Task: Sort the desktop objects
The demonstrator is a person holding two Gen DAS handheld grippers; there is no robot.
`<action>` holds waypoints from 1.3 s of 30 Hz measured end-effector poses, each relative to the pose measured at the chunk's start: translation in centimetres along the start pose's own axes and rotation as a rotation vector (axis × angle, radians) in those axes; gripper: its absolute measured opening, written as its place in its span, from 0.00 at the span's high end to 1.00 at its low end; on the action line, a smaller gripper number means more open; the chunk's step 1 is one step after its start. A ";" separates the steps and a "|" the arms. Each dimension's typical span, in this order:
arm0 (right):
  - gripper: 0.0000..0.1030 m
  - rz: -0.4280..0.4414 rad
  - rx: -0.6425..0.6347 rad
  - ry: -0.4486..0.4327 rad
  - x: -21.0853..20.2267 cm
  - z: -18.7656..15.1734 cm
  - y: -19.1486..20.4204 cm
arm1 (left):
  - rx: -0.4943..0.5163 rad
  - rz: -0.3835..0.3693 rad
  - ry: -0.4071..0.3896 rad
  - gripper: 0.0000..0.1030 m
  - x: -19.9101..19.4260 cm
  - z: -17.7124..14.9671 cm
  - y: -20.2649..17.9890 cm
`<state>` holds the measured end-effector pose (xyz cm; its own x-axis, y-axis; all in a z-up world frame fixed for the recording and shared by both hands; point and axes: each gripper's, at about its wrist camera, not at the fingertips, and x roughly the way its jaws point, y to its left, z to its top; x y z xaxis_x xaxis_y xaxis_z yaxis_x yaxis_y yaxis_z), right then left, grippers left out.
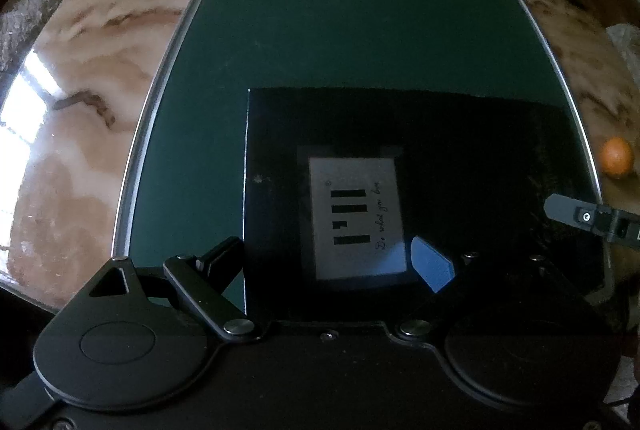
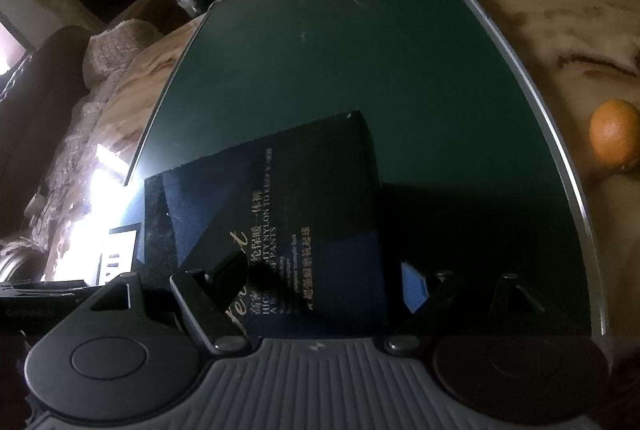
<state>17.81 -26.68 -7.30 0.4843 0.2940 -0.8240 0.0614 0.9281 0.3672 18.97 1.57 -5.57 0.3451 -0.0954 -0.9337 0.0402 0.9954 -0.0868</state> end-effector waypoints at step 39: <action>0.32 -0.194 -0.260 -0.146 -1.1 -7.2 7.4 | 0.030 0.116 -0.103 0.07 -0.3 -3.3 -4.9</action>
<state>11.41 -18.51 -6.79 0.6065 0.0885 -0.7902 -0.0507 0.9961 0.0726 15.56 -3.22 -6.04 0.4433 0.0180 -0.8962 0.0224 0.9993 0.0311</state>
